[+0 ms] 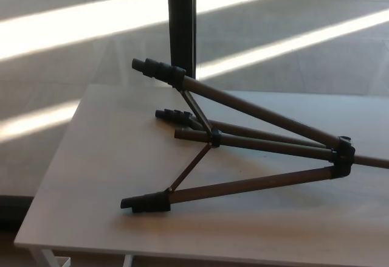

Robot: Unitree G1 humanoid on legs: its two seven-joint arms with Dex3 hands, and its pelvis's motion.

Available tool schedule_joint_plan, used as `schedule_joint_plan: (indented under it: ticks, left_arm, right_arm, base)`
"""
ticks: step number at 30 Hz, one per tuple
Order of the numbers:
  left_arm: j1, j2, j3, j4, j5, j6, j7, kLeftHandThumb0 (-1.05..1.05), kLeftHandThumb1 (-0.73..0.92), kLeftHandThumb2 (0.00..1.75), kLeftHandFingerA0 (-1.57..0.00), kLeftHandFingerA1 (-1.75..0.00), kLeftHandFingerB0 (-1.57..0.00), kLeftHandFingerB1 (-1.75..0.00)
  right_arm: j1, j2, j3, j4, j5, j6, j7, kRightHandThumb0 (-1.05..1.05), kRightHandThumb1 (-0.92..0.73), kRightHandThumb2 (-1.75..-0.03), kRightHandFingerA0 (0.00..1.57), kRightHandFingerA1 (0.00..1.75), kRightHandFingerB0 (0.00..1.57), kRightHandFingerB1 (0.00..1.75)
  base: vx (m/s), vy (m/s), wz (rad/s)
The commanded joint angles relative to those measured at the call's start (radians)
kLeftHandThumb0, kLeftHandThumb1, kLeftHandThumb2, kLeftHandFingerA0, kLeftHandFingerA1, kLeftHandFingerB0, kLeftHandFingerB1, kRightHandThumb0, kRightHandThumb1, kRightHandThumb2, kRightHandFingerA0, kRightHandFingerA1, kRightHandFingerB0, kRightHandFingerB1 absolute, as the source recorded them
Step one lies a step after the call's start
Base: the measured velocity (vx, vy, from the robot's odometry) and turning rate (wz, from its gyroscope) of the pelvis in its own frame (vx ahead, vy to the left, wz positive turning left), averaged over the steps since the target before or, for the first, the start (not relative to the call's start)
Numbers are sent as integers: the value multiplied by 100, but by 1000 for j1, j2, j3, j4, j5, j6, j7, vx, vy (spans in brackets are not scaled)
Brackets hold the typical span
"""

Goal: Use both hands of the robot to pick up the tripod lying in the middle of the desk and make it stand upright on the desk

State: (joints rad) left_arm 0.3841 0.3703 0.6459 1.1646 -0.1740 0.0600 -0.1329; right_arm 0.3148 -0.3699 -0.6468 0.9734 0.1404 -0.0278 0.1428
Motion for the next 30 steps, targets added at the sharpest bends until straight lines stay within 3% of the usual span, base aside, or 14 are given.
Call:
schedule_joint_plan:
  ticks: [1, 5, 6, 8, 11, 12, 13, 15, 18, 19, 20, 21, 22, 30]
  left_arm:
    - [-12, 93, 272, 70, -286, -29, -80, -71, 75, 62, -52, -81, -35, -62]
    - [-81, 122, 358, 82, -337, -46, -113, -69, 74, 62, -60, -81, -43, -60]
    - [-93, 128, 372, 81, -345, -59, -136, -71, 74, 63, -55, -80, -41, -61]
    - [-120, 143, 391, 63, -356, -77, -176, -72, 74, 62, -49, -73, -38, -58]
    - [-172, 161, 420, -136, -408, -52, -253, -71, 79, 64, -35, -73, -34, -59]
    - [-176, 150, 428, -225, -425, -24, -242, -70, 77, 65, -37, -73, -31, -58]
    - [-175, 139, 426, -312, -431, 1, -226, -69, 80, 64, -39, -71, -34, -56]
    - [-182, 126, 421, -458, -442, 22, -211, -73, 79, 63, -43, -64, -41, -52]
    - [-223, 97, 404, -766, -483, 87, -118, -72, 80, 63, -57, -61, -51, -48]
    - [-217, 88, 391, -866, -499, 102, -114, -79, 63, 84, -51, -66, -44, -55]
    - [-218, 82, 390, -934, -526, 123, -107, -72, 80, 64, -52, -66, -48, -52]
    - [-215, 76, 379, -1026, -537, 143, -81, -72, 83, 64, -56, -61, -50, -49]
    - [-220, 76, 371, -1075, -540, 151, -65, -72, 82, 64, -56, -60, -54, -47]
    - [-360, 55, 243, -1321, -585, 160, -27, -75, 74, 64, -86, -48, -75, -42]
  right_arm:
    - [-14, -67, -319, -8, 358, -16, 104, -80, -55, -93, 24, 61, 10, 46]
    - [-39, -56, -437, -148, 453, 58, 74, -78, -52, -93, 32, 70, 13, 49]
    - [-43, -52, -451, -177, 462, 74, 67, -82, -66, -60, 38, 77, 22, 41]
    - [-56, -40, -463, -237, 471, 100, 51, -79, -51, -93, 33, 69, 12, 48]
    - [-53, -10, -471, -438, 523, 153, 82, -87, -58, -95, 25, 62, 5, 37]
    - [-49, 1, -462, -494, 525, 157, 88, -81, -72, -62, 24, 59, 7, 32]
    - [-40, 17, -453, -559, 529, 162, 87, -85, -60, -97, 24, 63, 4, 38]
    - [-37, 66, -443, -713, 567, 188, 44, -76, -56, -93, 29, 61, 9, 47]
    - [-36, 131, -379, -910, 571, 127, 49, -73, -72, -62, 41, 54, 28, 35]
    - [-21, 157, -354, -996, 576, 113, 46, -74, -59, -96, 40, 62, 26, 48]
    - [-13, 176, -335, -1053, 567, 100, 29, -71, -73, -62, 49, 55, 37, 35]
    - [-5, 202, -308, -1116, 532, 62, 11, -76, -59, -97, 51, 63, 39, 50]
    - [-2, 218, -289, -1148, 497, 22, 8, -72, -73, -62, 59, 54, 47, 37]
    - [-5, 305, -117, -1434, 396, -66, 18, -77, -70, -62, 73, 50, 55, 39]
  base:
    - [0, 0, 0]
    - [0, 0, 0]
    - [0, 0, 0]
    - [0, 0, 0]
    - [0, 0, 0]
    - [0, 0, 0]
    - [0, 0, 0]
    - [0, 0, 0]
    - [0, 0, 0]
    - [0, 0, 0]
    - [0, 0, 0]
    - [0, 0, 0]
    - [0, 0, 0]
    - [0, 0, 0]
